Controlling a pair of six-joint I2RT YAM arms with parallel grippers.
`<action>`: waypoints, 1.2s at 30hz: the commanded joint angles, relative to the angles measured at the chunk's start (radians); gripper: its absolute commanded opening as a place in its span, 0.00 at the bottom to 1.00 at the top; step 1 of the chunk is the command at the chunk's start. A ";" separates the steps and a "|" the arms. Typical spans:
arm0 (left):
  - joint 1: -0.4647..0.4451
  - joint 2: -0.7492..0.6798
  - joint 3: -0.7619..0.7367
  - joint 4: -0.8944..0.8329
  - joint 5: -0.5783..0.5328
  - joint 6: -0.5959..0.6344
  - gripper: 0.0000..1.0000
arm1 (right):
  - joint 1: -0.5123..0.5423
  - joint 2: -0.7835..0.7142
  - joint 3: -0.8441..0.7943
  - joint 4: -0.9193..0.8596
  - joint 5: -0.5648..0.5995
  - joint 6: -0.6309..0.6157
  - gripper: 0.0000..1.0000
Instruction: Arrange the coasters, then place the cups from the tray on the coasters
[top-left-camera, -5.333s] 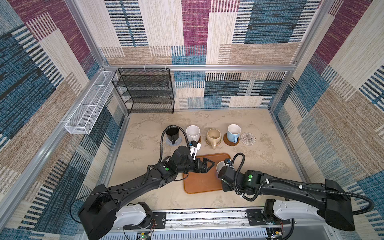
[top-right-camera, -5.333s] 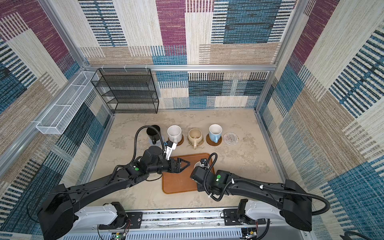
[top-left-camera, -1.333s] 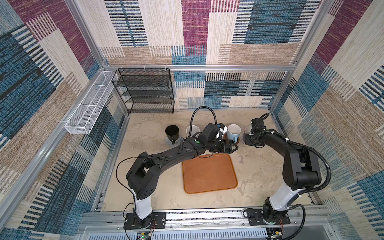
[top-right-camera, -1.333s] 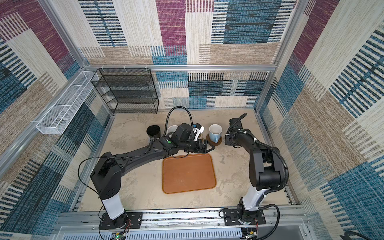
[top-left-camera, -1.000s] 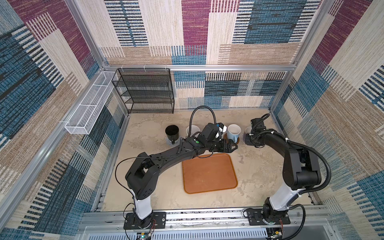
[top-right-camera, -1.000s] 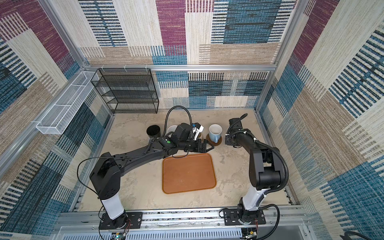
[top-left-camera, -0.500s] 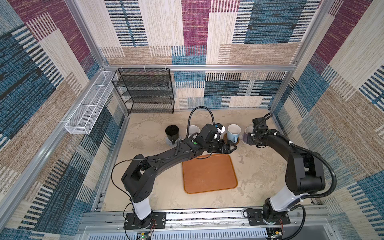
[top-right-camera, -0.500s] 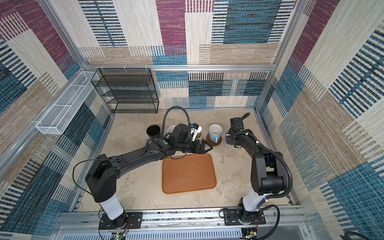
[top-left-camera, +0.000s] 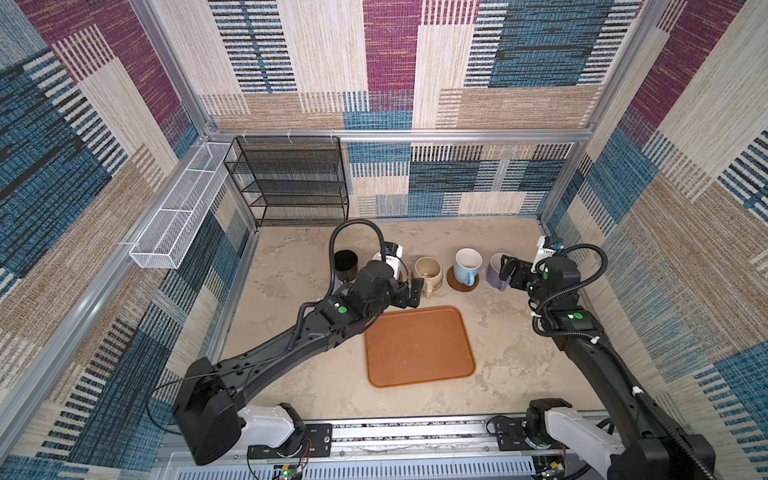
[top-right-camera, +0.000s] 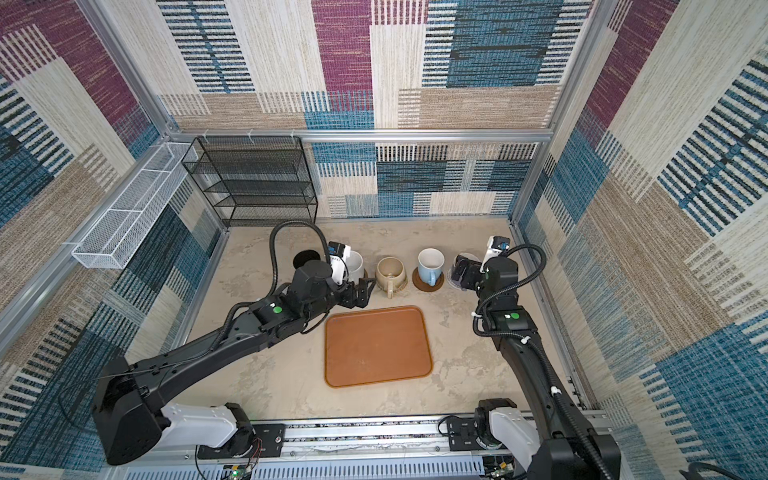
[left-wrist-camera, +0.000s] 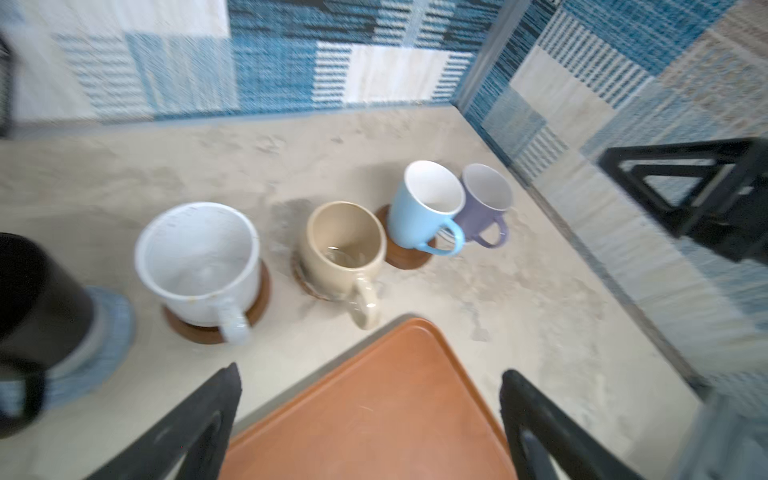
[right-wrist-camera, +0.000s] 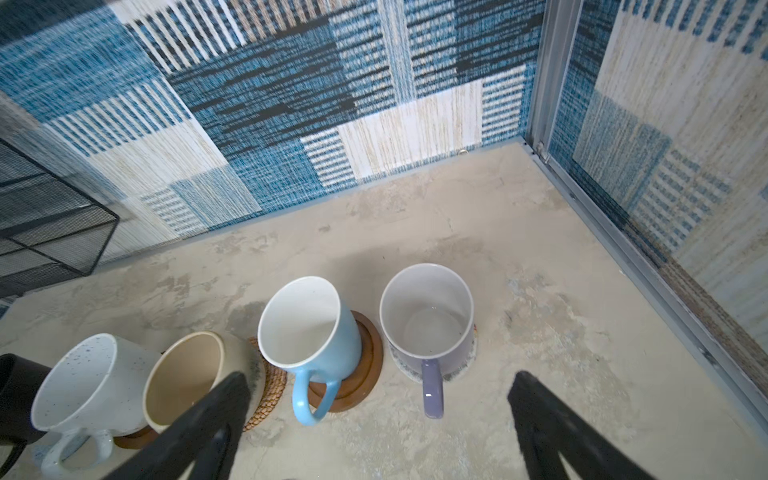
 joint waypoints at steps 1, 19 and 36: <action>0.008 -0.115 -0.134 0.143 -0.222 0.199 0.99 | 0.001 -0.019 -0.061 0.120 -0.023 0.000 1.00; 0.452 -0.256 -0.510 0.494 -0.314 0.421 0.98 | 0.000 0.144 -0.474 0.888 0.069 -0.327 1.00; 0.720 0.146 -0.566 0.832 -0.093 0.372 0.98 | -0.045 0.459 -0.525 1.324 -0.037 -0.275 1.00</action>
